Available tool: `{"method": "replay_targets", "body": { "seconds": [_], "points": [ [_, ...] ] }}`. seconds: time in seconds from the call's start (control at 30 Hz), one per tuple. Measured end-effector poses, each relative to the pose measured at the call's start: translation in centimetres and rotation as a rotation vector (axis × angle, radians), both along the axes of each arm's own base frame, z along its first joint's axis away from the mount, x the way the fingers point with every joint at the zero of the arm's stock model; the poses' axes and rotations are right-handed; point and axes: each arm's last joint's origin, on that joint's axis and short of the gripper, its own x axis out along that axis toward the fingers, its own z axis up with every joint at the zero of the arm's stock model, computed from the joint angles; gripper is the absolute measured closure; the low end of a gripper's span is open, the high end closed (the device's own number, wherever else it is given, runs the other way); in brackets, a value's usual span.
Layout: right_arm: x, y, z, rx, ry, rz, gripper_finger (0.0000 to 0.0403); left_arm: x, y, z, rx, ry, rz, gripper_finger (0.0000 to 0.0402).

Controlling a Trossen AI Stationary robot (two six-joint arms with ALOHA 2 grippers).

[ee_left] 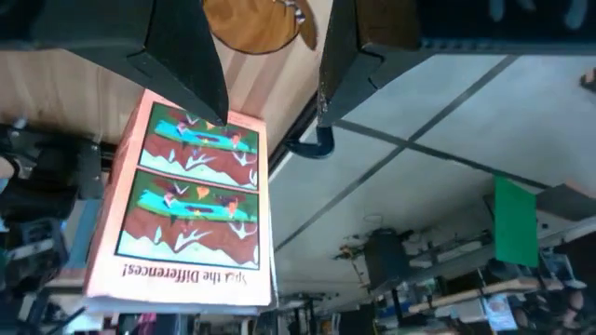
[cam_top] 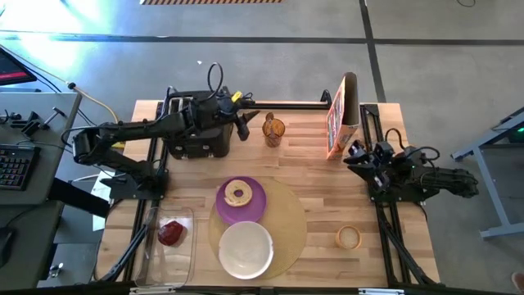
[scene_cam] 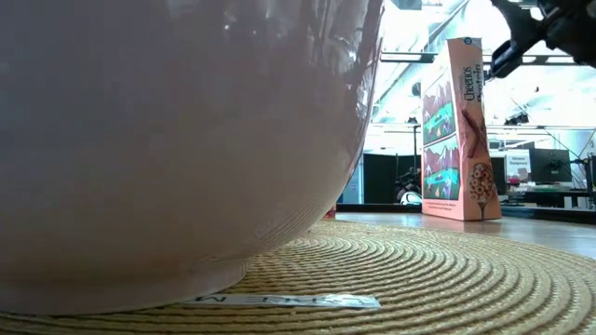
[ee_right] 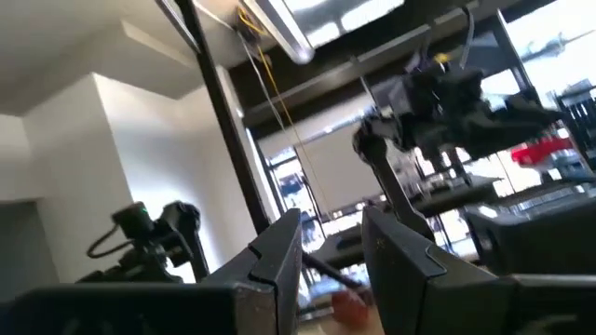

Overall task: Arrange a breakfast setting
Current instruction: Put the spoon from the glass onto the placemat to the right of the white bowl

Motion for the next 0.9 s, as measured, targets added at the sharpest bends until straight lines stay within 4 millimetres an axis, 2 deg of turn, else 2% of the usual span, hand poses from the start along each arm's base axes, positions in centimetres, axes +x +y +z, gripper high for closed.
{"method": "replay_targets", "body": {
  "seconds": [0.17,0.47,0.67,0.9],
  "points": [
    [-0.4,0.1,0.7,-0.021,-0.077,0.035,0.0304,0.8,1.5,0.8,-0.039,0.011,-0.018,0.0245],
    [-0.4,0.1,1.9,0.012,-0.159,0.044,0.0304,3.2,4.8,-0.7,-0.088,0.076,0.017,0.0245],
    [0.2,0.0,4.7,0.001,-0.130,0.009,0.0304,4.4,6.8,-1.7,-0.168,0.128,0.064,0.0245],
    [1.9,-0.1,7.5,-0.057,-0.001,0.031,0.0304,5.4,8.1,-1.9,-0.232,0.229,0.075,0.0245]
  ]
}}
